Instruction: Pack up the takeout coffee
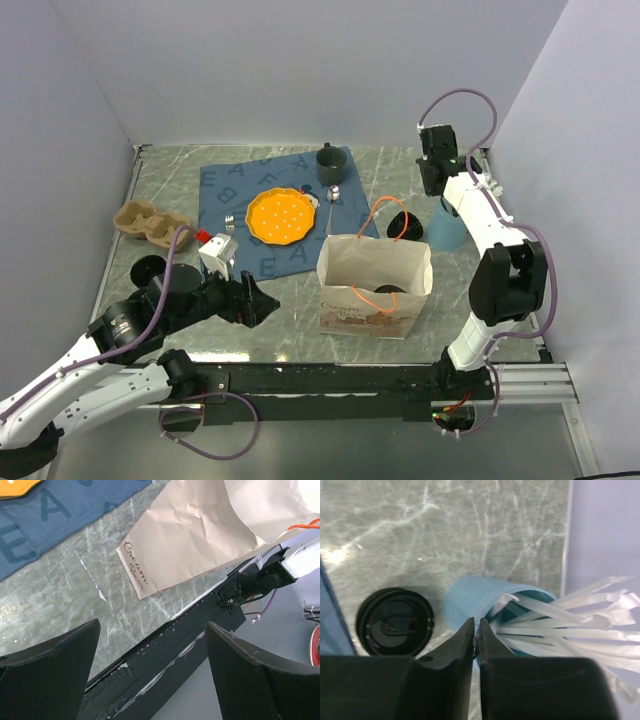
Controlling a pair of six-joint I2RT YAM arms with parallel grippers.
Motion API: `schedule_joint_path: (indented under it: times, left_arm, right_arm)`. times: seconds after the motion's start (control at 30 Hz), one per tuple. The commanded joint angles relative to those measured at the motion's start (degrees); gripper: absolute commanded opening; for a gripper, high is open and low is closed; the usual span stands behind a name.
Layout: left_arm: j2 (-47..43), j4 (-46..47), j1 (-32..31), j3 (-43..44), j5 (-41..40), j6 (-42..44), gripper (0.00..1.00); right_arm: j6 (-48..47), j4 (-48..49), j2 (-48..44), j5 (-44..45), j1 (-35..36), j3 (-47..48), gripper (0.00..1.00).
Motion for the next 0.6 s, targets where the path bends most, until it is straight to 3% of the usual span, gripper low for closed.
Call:
schedule_joint_path:
  times: [0.0,0.17,0.57]
  left_arm:
    - [-0.4,0.2,-0.1,2.5,-1.2,-0.8,0.91]
    - [0.4,1.2,-0.2,3.1,-1.1,0.0,0.92]
    - [2.4,5.6,-0.1,3.8,-1.7,-0.1,0.93]
  right_arm:
    - [-0.9,-0.4,-2.9,4.3,-0.3,4.7,0.06]
    - [-2.4,-3.8,-3.8,4.4,-0.4,9.5,0.01]
    - [5.8,-32.4,-1.7,1.8,0.6,34.6,0.00]
